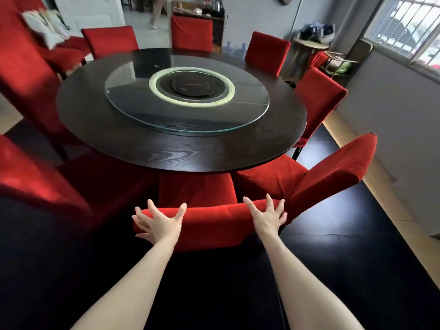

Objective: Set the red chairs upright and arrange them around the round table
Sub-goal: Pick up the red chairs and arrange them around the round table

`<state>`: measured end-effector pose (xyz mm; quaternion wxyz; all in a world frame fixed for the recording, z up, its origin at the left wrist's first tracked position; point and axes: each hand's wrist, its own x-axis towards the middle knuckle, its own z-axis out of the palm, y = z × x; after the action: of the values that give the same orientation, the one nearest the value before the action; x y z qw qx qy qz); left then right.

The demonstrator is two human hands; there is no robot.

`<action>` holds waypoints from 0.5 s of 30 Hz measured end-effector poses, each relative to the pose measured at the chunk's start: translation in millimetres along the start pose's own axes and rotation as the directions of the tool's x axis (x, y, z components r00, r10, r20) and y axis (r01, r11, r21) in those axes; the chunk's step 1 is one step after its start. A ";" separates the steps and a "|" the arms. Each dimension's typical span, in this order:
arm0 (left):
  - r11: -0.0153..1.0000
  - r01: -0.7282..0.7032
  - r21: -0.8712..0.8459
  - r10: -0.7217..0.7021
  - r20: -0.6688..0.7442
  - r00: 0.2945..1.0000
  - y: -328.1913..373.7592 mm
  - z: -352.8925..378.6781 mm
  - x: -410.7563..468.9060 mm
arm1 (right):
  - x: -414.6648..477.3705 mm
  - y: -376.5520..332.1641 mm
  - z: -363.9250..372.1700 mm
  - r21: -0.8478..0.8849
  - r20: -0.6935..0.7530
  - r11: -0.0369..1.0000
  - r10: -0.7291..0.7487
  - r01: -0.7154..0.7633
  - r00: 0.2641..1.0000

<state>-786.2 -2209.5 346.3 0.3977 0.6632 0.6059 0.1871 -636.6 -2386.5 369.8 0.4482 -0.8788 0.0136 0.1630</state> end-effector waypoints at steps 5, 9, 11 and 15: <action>0.998 0.059 0.026 -0.059 -0.018 0.998 0.6 12.5 19.9 | 30.4 0.5 9.6 -0.020 0.015 0.999 0.047 -0.047 0.999; 0.996 0.092 0.008 -0.092 -0.058 0.994 -4.5 14.9 23.4 | 41.3 4.4 13.2 -0.092 0.030 0.992 0.087 -0.083 0.996; 0.992 0.123 -0.021 -0.125 -0.089 0.988 -4.7 15.3 29.4 | 47.7 6.7 15.5 -0.118 0.044 0.989 0.097 -0.092 0.994; 0.991 0.136 -0.003 -0.136 -0.107 0.985 -8.3 17.1 32.5 | 49.4 10.3 20.0 -0.173 0.055 0.982 0.084 -0.074 0.995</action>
<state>-772.8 -2184.2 322.0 0.3749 0.6102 0.6706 0.1935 -597.1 -2370.7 336.1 0.3648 -0.9072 0.0205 0.2084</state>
